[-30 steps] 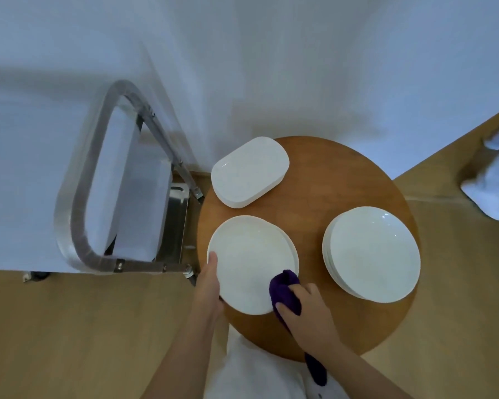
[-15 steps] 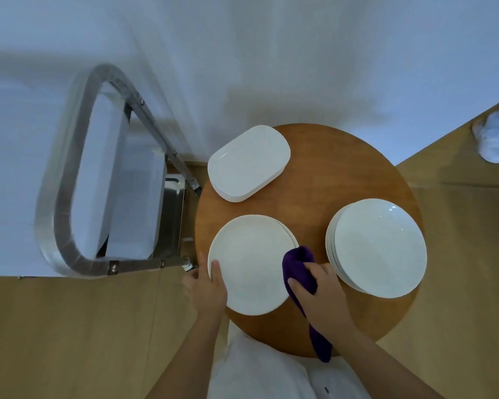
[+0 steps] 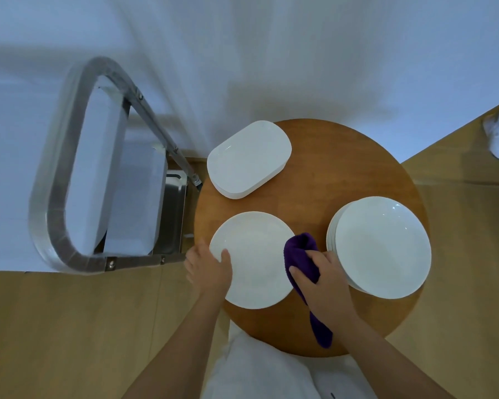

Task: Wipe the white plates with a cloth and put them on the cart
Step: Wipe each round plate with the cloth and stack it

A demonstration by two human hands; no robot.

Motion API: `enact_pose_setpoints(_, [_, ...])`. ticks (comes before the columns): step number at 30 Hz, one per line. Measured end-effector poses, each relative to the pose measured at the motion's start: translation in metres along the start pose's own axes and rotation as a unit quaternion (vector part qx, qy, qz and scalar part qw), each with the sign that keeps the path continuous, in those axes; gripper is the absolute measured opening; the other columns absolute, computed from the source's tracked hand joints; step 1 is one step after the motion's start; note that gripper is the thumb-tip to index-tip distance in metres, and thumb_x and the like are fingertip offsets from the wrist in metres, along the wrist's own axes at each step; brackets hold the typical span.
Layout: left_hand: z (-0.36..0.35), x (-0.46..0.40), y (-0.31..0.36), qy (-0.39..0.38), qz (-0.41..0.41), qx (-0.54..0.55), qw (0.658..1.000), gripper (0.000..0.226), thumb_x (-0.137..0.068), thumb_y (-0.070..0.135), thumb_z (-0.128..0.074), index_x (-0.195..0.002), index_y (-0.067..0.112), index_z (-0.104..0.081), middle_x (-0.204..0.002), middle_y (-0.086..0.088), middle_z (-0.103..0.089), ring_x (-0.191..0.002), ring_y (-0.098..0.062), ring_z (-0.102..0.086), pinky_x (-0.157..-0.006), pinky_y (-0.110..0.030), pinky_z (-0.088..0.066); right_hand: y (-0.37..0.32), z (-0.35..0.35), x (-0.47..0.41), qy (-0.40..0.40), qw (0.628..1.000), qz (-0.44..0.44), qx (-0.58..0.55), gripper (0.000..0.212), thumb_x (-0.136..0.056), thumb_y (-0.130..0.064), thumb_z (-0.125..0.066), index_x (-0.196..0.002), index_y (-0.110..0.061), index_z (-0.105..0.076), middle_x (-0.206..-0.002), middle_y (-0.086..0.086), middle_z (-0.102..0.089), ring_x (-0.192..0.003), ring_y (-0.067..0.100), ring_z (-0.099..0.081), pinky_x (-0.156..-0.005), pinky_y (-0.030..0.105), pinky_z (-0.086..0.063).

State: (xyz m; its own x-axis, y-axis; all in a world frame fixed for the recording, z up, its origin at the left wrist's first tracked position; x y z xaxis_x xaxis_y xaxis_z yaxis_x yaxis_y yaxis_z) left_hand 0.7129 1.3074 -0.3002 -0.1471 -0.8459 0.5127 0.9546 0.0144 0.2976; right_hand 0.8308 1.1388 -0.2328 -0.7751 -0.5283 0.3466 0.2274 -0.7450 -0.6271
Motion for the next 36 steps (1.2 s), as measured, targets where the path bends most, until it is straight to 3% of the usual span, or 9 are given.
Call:
enact_pose_setpoints(3, [-0.003,0.019,0.033,0.014,-0.092,0.052,0.994,0.048,-0.091,0.040,-0.057,-0.134,0.020,-0.046,-0.132,-0.005,-0.049,-0.118,-0.021,-0.047,-0.100,-0.038,-0.041,0.009,0.012,-0.005,0.020,0.999,-0.028,-0.023,0.045,-0.087,-0.028,-0.064,-0.126,-0.014,-0.050,-0.115,0.001,-0.049,-0.096,0.009,-0.044,-0.065,0.007,-0.035])
enact_pose_setpoints(7, [-0.027,0.042,0.079,-0.084,-0.114,0.042,0.989,0.034,-0.095,0.041,-0.051,-0.122,0.021,-0.057,-0.119,-0.001,-0.063,-0.093,-0.012,-0.057,-0.085,-0.025,-0.046,0.025,0.034,-0.007,0.057,0.997,-0.049,-0.015,0.045,-0.086,-0.028,-0.065,-0.125,-0.012,-0.050,-0.117,0.006,-0.052,-0.095,0.009,-0.043,-0.064,0.011,-0.037])
enact_pose_setpoints(10, [-0.054,0.060,0.112,-0.146,-0.135,-0.038,0.979,0.052,-0.096,0.052,-0.040,-0.135,0.019,-0.049,-0.132,-0.003,-0.058,-0.117,-0.019,-0.058,-0.099,-0.034,-0.046,0.040,0.052,-0.005,0.075,0.997,-0.026,0.011,0.046,-0.083,-0.026,-0.068,-0.125,-0.012,-0.053,-0.118,0.007,-0.054,-0.098,0.008,-0.041,-0.068,0.009,-0.036])
enact_pose_setpoints(12, [-0.068,0.071,0.127,-0.173,-0.151,-0.066,0.971,0.061,-0.094,0.059,-0.037,-0.138,0.017,-0.045,-0.137,-0.003,-0.054,-0.122,-0.021,-0.054,-0.097,-0.032,-0.044,0.049,0.060,-0.004,0.074,0.997,-0.021,0.017,0.046,-0.083,-0.027,-0.068,-0.125,-0.012,-0.053,-0.118,0.006,-0.053,-0.098,0.007,-0.041,-0.067,0.002,-0.031])
enact_pose_setpoints(14, [-0.077,0.081,0.139,-0.184,-0.166,-0.089,0.965,0.056,-0.093,0.060,-0.039,-0.127,0.016,-0.050,-0.127,-0.003,-0.058,-0.111,-0.019,-0.059,-0.082,-0.024,-0.043,0.058,0.069,-0.005,0.078,0.997,-0.026,0.017,0.046,-0.084,-0.027,-0.067,-0.125,-0.013,-0.053,-0.118,0.006,-0.052,-0.098,0.007,-0.042,-0.066,0.001,-0.030])
enact_pose_setpoints(18, [-0.091,0.092,0.157,-0.187,-0.171,-0.103,0.962,0.038,-0.093,0.054,-0.045,-0.085,0.018,-0.054,-0.084,0.000,-0.061,-0.070,-0.012,-0.057,-0.066,-0.020,-0.044,0.076,0.085,-0.009,0.079,0.996,-0.032,0.009,0.045,-0.085,-0.027,-0.066,-0.126,-0.015,-0.052,-0.118,0.004,-0.051,-0.098,0.008,-0.044,-0.066,0.002,-0.031])
enact_pose_setpoints(27, [-0.094,0.092,0.177,-0.184,-0.187,-0.180,0.948,0.025,-0.097,0.038,-0.048,-0.099,0.017,-0.062,-0.080,0.004,-0.058,-0.065,-0.012,-0.056,-0.051,-0.016,-0.037,0.105,0.104,-0.016,0.076,0.996,-0.039,-0.014,0.041,-0.087,-0.027,-0.064,-0.124,-0.015,-0.053,-0.113,0.001,-0.049,-0.096,0.010,-0.047,-0.067,0.007,-0.036])
enact_pose_setpoints(32, [-0.090,0.091,0.171,-0.224,-0.201,-0.061,0.952,0.025,-0.097,0.038,-0.045,-0.099,0.019,-0.062,-0.092,0.002,-0.065,-0.077,-0.014,-0.062,-0.063,-0.016,-0.044,0.111,0.109,-0.016,0.086,0.994,-0.055,-0.023,0.039,-0.088,-0.028,-0.063,-0.124,-0.015,-0.054,-0.113,0.002,-0.049,-0.095,0.010,-0.046,-0.070,0.014,-0.042])
enact_pose_setpoints(36, [-0.090,0.101,0.171,-0.218,-0.150,0.108,0.958,0.022,-0.096,0.029,-0.051,-0.075,0.021,-0.052,-0.074,0.002,-0.056,-0.066,-0.011,-0.054,-0.057,-0.013,-0.040,0.111,0.112,-0.016,0.077,0.994,-0.062,-0.036,0.041,-0.088,-0.029,-0.063,-0.125,-0.016,-0.052,-0.117,0.003,-0.049,-0.099,0.010,-0.045,-0.072,0.016,-0.042])
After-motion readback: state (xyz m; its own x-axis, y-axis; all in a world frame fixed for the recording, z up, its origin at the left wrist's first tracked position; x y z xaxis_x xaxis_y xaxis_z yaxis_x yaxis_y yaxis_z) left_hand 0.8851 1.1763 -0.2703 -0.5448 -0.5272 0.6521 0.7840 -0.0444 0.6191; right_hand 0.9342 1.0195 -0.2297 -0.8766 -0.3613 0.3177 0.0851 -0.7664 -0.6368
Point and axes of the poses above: each hand's wrist, its own x-axis away from the middle knuckle, its own z-axis out of the back of the hand, y = z × x, the point moved 1 cm from there along -x, towards the middle knuckle
